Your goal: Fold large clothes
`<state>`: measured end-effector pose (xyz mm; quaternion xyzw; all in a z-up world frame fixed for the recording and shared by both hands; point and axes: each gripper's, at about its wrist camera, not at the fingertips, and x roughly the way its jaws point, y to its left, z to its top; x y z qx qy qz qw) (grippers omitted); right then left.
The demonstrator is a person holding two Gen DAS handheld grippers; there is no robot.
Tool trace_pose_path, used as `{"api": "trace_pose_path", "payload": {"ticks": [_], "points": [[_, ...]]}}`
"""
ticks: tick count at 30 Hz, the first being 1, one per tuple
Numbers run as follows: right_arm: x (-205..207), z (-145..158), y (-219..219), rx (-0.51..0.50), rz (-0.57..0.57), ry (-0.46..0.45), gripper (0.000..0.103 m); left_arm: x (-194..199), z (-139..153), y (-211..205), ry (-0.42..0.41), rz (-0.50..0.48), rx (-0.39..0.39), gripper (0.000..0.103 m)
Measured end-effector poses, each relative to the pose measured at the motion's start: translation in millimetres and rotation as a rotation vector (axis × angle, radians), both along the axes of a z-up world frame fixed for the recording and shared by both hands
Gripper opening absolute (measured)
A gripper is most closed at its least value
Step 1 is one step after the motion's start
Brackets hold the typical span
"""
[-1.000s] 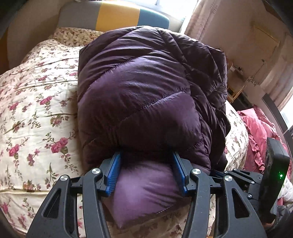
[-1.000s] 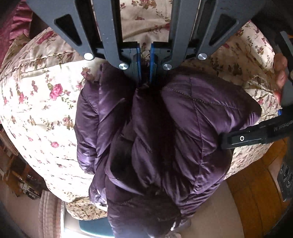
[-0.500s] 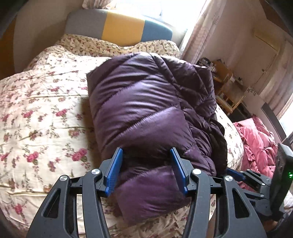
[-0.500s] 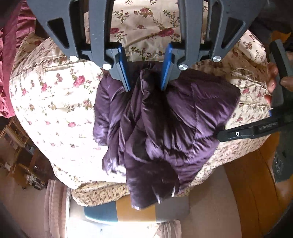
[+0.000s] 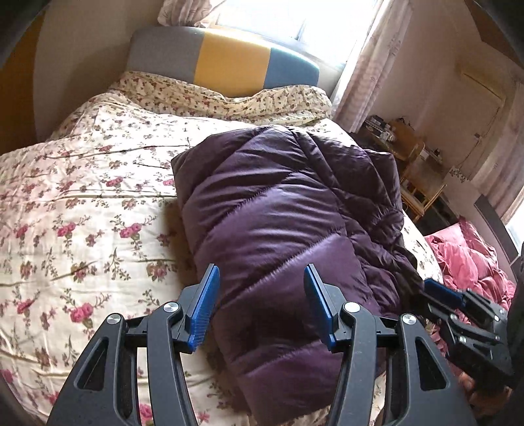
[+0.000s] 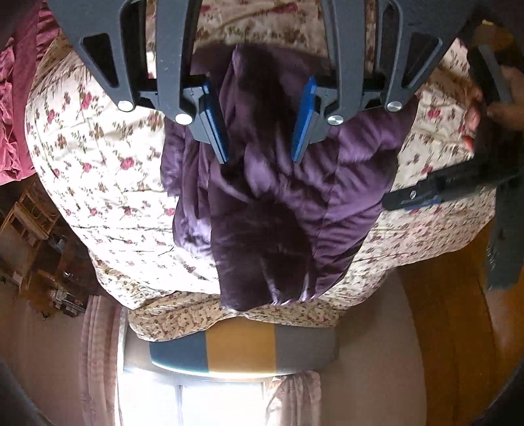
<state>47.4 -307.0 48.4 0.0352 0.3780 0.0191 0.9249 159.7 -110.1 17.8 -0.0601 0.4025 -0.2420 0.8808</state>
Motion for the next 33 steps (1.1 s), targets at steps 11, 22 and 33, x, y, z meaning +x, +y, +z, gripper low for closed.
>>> {"api": "trace_pose_path", "payload": {"ticks": [11,22,33], "points": [[42.6,-5.0,-5.5,-0.03,-0.059,0.025,0.042,23.6,-0.6,-14.9,0.008,-0.01,0.019,0.053],[63.8,-15.8,-13.2,-0.085,-0.076,0.074,0.046,48.7,-3.7,-36.6,0.015,-0.047,0.06,0.053],[71.9,-63.6,-47.8,-0.093,-0.136,0.194,0.061,60.8,-17.9,-64.6,0.025,-0.133,0.124,0.053]]}}
